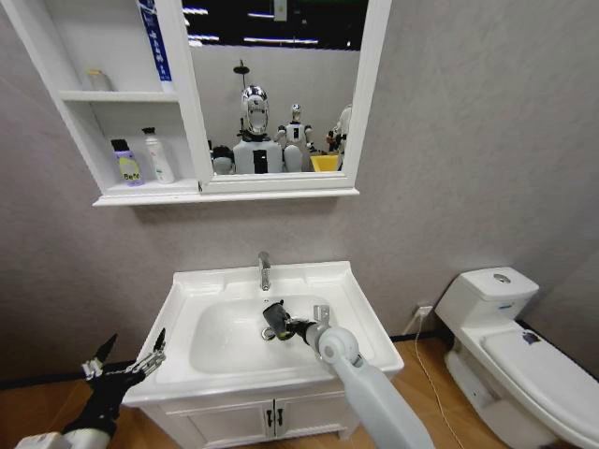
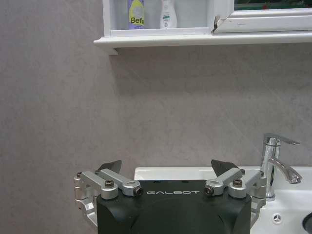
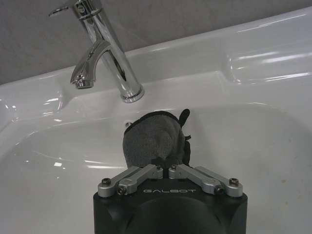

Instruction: Move facial cleanser and shampoo from washbasin to cabinet, then wipe washbasin with towel.

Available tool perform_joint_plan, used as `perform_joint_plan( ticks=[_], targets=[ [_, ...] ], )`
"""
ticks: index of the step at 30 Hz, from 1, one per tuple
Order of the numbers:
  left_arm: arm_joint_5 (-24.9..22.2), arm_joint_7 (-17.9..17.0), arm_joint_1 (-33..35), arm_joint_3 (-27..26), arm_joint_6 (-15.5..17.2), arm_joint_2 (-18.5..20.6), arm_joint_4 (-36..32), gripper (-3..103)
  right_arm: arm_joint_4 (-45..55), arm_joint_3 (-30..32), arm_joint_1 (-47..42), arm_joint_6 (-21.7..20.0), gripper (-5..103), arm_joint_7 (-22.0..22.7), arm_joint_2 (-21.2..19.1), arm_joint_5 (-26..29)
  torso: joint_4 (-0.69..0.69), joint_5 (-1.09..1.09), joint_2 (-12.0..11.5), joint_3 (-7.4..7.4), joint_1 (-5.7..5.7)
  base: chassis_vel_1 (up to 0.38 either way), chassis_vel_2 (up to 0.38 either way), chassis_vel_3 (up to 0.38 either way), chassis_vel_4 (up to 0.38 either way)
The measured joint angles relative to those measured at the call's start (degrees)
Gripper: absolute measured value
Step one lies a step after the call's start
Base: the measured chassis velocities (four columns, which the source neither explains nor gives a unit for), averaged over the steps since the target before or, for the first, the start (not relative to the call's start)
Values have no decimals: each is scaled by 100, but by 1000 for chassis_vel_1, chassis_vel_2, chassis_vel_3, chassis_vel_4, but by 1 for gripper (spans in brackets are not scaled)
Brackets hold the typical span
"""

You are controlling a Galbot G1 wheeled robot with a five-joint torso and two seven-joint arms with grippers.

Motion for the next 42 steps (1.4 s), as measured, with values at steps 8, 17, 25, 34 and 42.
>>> perform_joint_plan(
  ticks=[8, 17, 25, 34, 42],
  targets=[
    [0, -1, 0, 0, -1, 0, 0, 100, 1018, 734, -737, -1, 0, -21, -312, -686, -2, -1, 0, 0, 0, 0, 0, 0, 0],
    [0, -1, 0, 0, 0, 0, 0, 100, 1534, 1708, -1064, 2, 0, -856, -642, -1529, -2, 0, 0, 0, 0, 0, 0, 0, 0],
    [0, -1, 0, 0, -1, 0, 0, 100, 660, 2132, -527, 115, 0, -1238, -921, -1368, -2, -1, 0, 0, 0, 0, 0, 0, 0],
    [0, 0, 0, 0, -1, 0, 0, 100, -432, 2172, 3, 590, 0, -2220, -1144, -1452, -1, -2, 0, 0, 0, 0, 0, 0, 0],
    [0, 0, 0, 0, -1, 0, 0, 100, -885, 2079, 155, 745, 7, -2432, -1048, -1465, -2, -1, 0, 0, 0, 0, 0, 0, 0]
  ],
)
